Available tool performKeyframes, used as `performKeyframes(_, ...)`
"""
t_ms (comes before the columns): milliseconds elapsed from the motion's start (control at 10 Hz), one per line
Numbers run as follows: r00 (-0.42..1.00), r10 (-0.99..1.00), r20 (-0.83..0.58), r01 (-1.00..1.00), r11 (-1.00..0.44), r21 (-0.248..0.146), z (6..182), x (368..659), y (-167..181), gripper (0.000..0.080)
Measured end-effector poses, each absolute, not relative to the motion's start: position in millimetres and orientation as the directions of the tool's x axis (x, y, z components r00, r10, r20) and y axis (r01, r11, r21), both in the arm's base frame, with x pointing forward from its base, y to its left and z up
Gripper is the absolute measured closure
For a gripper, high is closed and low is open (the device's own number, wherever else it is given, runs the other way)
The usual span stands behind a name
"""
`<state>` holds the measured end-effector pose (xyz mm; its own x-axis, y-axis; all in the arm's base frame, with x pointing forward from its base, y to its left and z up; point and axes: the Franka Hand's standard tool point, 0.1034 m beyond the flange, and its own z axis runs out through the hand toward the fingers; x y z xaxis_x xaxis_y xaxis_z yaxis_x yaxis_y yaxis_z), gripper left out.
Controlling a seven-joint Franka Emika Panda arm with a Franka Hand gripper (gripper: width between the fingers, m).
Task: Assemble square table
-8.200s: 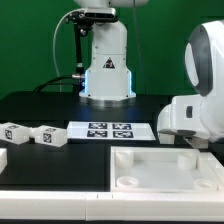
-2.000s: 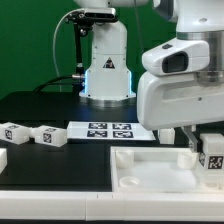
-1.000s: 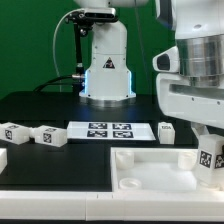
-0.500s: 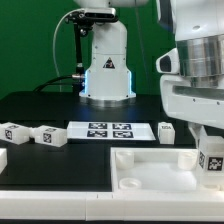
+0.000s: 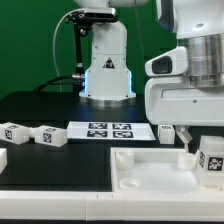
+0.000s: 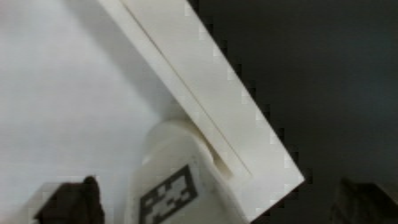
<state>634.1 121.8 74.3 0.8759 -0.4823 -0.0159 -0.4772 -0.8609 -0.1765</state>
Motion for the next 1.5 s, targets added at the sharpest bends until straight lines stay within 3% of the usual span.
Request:
performKeyframes(200, 0.982, -0.181, 0.061, -0.174, -0.978, -0.113, 77.5, 637.8, 116.5, 0.0151)
performKeyframes(300, 0.981, -0.184, 0.059, -0.177, -0.977, -0.116, 76.6, 637.5, 116.6, 0.0151)
performKeyframes(500, 0.978, -0.199, 0.056, -0.191, -0.974, -0.119, 76.1, 637.3, 117.1, 0.0407)
performKeyframes(600, 0.970, -0.237, 0.050, -0.230, -0.966, -0.119, 75.6, 637.0, 114.8, 0.0407)
performKeyframes(700, 0.945, -0.325, 0.035, -0.318, -0.940, -0.124, 75.2, 637.4, 113.7, 0.0508)
performKeyframes(800, 0.921, -0.390, 0.018, -0.385, -0.914, -0.129, 76.0, 638.8, 113.1, 0.0508)
performKeyframes(900, 0.864, -0.504, -0.004, -0.500, -0.855, -0.137, 75.5, 638.6, 112.9, 0.0508)
performKeyframes(1100, 0.617, -0.785, -0.060, -0.782, -0.603, -0.156, 72.8, 636.6, 115.0, 0.0508)
performKeyframes(1300, 0.382, -0.917, -0.119, -0.917, -0.360, -0.169, 72.1, 637.4, 115.3, 0.0508)
performKeyframes(1500, 0.326, -0.936, -0.131, -0.938, -0.303, -0.167, 72.2, 637.6, 115.1, 0.0508)
